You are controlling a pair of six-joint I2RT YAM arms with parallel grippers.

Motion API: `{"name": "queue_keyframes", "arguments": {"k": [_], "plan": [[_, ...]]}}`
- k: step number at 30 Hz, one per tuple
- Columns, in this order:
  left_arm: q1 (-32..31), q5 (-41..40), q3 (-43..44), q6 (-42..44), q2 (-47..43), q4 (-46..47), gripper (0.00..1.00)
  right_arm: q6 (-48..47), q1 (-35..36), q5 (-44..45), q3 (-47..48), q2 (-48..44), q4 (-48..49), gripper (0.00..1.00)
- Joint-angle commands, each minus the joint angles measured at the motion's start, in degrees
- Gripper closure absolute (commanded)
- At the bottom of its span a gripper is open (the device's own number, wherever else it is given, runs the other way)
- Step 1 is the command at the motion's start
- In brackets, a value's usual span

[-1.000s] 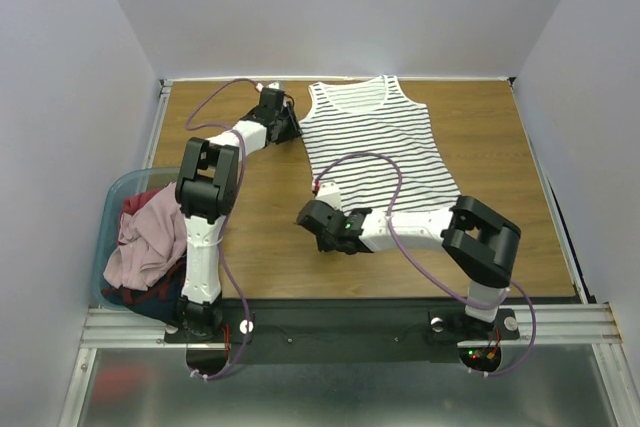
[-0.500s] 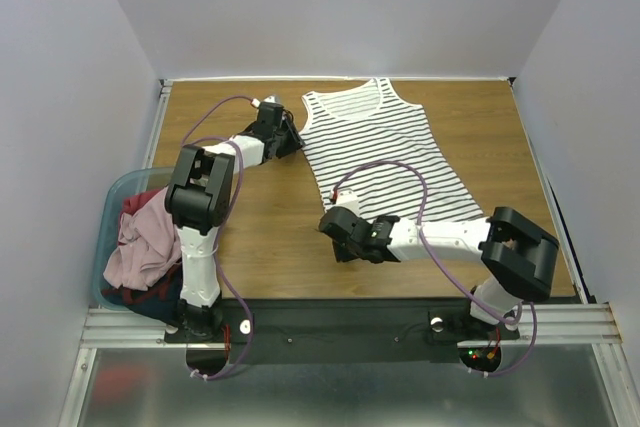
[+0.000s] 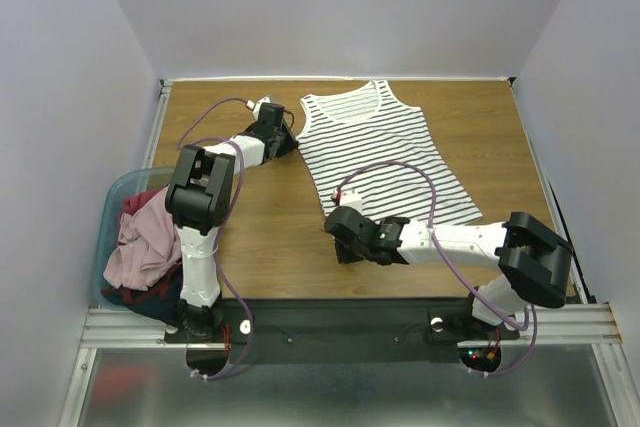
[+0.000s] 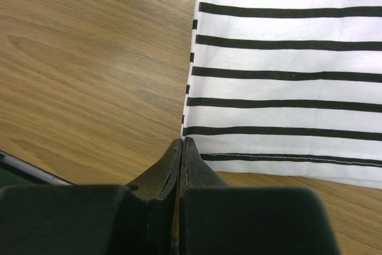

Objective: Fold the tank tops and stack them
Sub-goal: Fold the tank top

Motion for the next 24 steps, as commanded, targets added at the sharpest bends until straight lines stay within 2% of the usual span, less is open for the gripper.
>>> {"name": "queue_keyframes", "arguments": {"k": [1, 12, 15, 18, 19, 24], "plan": [[0.0, -2.71, 1.89, 0.24, 0.81, -1.31, 0.66, 0.26, 0.64, -1.32, -0.16, -2.9, 1.1, 1.0], [0.0, -2.27, 4.96, 1.65, 2.57, -1.4, 0.66, 0.52, 0.72, -2.64, -0.69, -2.73, 1.01, 1.0], [0.0, -2.54, 5.14, 1.65, 3.01, -1.57, 0.74, 0.52, 0.64, -2.73, -0.6, -2.64, 1.01, 1.0], [0.0, -2.54, 5.49, 1.74, 3.45, -1.75, 0.87, 0.52, 0.72, -2.99, -0.6, -2.47, 1.01, 1.0], [-0.09, -2.45, 5.67, 1.83, 3.54, -1.84, 0.98, 0.52, 0.72, -3.08, -0.6, -2.38, 1.01, 1.0], [0.09, -6.57, 4.44, 1.83, 0.39, -2.63, 1.0, 0.69, 1.25, -4.57, 0.36, -0.45, 1.1, 1.0]]}}
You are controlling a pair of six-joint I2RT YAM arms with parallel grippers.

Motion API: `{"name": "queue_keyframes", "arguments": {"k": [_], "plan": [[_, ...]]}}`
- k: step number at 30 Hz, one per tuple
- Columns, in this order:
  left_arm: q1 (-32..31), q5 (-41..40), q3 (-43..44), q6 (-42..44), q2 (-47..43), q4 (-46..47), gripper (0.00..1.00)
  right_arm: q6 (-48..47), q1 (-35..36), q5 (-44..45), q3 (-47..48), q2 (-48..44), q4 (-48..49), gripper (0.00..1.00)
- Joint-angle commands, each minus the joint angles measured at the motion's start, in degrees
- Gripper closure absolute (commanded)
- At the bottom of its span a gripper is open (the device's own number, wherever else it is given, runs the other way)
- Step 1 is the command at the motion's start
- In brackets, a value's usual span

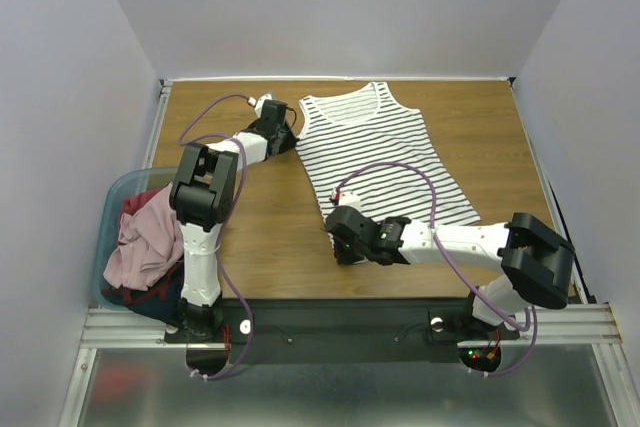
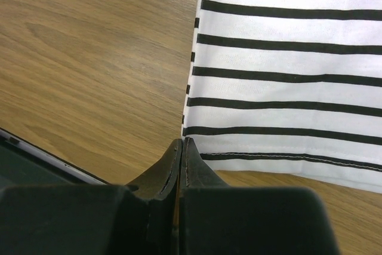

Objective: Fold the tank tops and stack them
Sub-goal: Fold the tank top

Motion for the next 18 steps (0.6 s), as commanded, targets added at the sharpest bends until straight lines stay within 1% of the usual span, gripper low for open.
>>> {"name": "queue_keyframes", "arguments": {"k": [1, 6, 9, 10, 14, 18], "plan": [[0.52, -6.76, -0.34, 0.52, -3.07, -1.73, 1.0, 0.93, 1.95, -2.17, 1.15, 2.45, 1.08, 1.0], [2.72, -10.21, -3.08, -1.51, -7.47, -2.52, 1.0, 2.34, 4.76, -3.66, 4.05, 7.83, 2.65, 1.0], [3.95, -11.71, -3.78, -1.95, -8.7, -3.23, 1.0, 3.04, 6.0, -7.0, 5.55, 9.41, 5.89, 1.0], [4.3, -11.88, -3.87, -2.03, -8.88, -3.58, 1.0, 3.13, 6.17, -8.83, 5.9, 9.76, 6.69, 1.0], [5.54, -12.67, -3.52, -2.39, -9.67, -5.16, 1.0, 3.04, 6.35, -11.66, 7.66, 10.29, 8.54, 1.0], [6.5, -12.59, -3.52, -2.3, -10.99, -5.69, 1.0, 2.87, 6.35, -12.9, 8.98, 10.12, 9.07, 1.0]]}}
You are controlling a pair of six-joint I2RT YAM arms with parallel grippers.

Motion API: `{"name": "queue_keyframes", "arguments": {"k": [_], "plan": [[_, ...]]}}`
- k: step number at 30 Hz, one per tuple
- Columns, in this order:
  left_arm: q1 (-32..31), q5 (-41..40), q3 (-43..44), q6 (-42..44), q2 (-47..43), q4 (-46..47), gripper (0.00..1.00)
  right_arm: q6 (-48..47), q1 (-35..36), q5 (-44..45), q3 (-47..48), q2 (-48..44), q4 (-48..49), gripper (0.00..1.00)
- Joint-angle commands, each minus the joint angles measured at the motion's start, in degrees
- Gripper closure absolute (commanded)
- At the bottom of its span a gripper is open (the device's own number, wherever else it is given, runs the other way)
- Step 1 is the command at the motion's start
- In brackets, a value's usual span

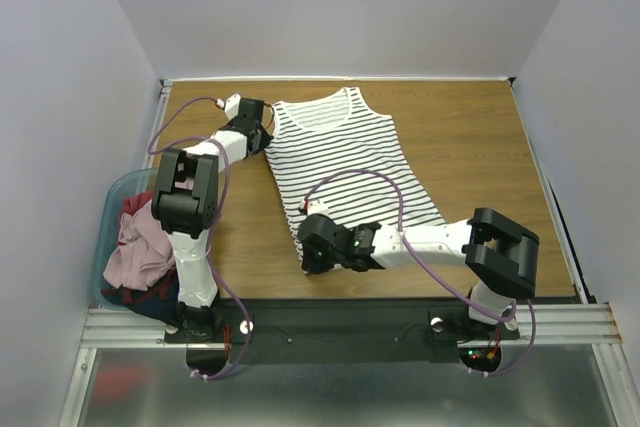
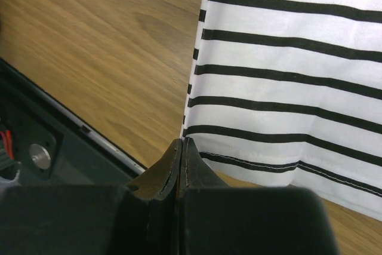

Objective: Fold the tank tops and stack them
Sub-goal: Fold the tank top

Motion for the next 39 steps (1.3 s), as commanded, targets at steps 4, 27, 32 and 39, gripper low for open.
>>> {"name": "queue_keyframes", "arguments": {"k": [4, 27, 32, 39], "plan": [[1.02, -3.8, 0.02, -0.22, -6.21, 0.67, 1.0, 0.75, 0.95, -3.49, 1.57, -0.53, 1.84, 1.0], [-6.45, -4.07, 19.08, -0.49, 3.8, -8.03, 1.0, 1.19, -5.99, 0.28, -8.8, -14.24, 1.66, 1.0], [-9.26, -4.42, 24.0, -0.66, 8.1, -9.61, 1.0, 1.54, -8.97, 0.99, -13.1, -16.96, 1.66, 1.0], [-11.98, -4.77, 28.75, -1.45, 11.97, -10.93, 1.0, 1.98, -11.79, 2.48, -16.97, -19.86, 1.66, 0.99]]}}
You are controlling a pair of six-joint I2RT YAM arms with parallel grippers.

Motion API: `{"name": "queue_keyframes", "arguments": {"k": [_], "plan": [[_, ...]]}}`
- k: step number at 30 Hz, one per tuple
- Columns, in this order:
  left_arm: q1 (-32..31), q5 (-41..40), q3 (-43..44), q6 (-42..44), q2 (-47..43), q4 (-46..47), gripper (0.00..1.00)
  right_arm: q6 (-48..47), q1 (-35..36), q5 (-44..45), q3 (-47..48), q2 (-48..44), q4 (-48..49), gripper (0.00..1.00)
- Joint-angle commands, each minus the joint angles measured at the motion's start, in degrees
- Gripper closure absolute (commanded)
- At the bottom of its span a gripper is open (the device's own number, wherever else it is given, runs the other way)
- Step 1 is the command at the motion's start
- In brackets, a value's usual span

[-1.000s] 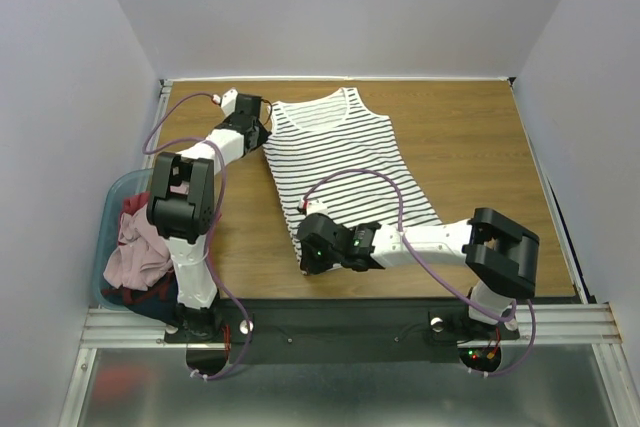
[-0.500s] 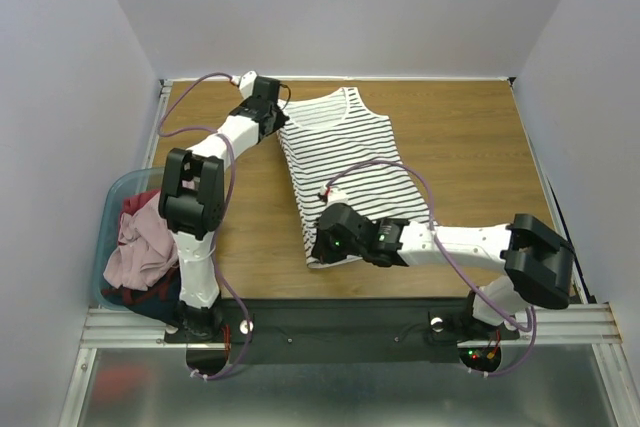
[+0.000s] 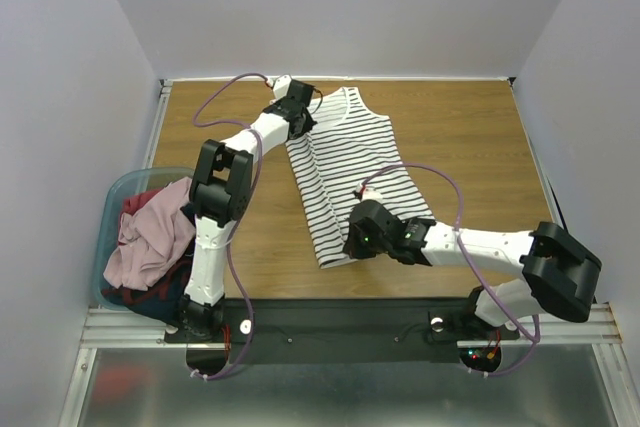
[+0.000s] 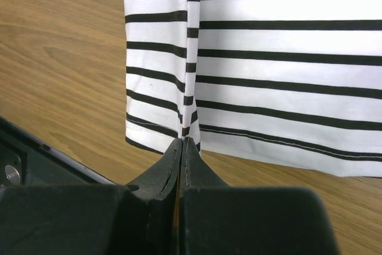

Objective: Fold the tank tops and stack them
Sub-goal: Fold the tank top

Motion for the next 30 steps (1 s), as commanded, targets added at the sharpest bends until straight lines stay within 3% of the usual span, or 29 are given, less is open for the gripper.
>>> {"name": "queue_keyframes", "arguments": {"k": [1, 18, 20, 22, 23, 26, 30], "plan": [[-1.37, -2.37, 4.98, -0.75, 0.44, -0.46, 1.0, 0.71, -1.0, 1.61, -1.7, -2.92, 0.26, 1.0], [-3.48, -1.14, 10.96, -0.49, 6.24, -1.61, 1.0, 1.86, -3.37, 6.0, -6.36, -4.07, 0.27, 0.97], [-3.65, -0.27, 10.87, -0.05, 6.42, -1.26, 0.94, 1.94, -3.37, 6.09, -6.36, -4.16, 0.18, 0.89], [-3.57, 0.26, 9.65, 0.3, 5.54, 0.23, 0.77, 1.77, -3.37, 6.09, -6.19, -5.21, 0.09, 0.8], [-3.65, 0.62, 9.03, 0.48, 4.93, 0.93, 0.73, 1.68, -3.28, 6.09, -6.01, -5.82, -0.09, 0.69], [-3.65, 1.67, 7.01, 1.71, 2.47, 3.66, 0.63, 0.98, -3.37, 7.49, -4.35, -8.54, -3.23, 0.51], [-3.57, 2.55, 7.44, 2.5, 0.53, 4.37, 0.61, -0.78, -3.28, 12.68, -0.48, -10.4, -8.87, 0.45]]}}
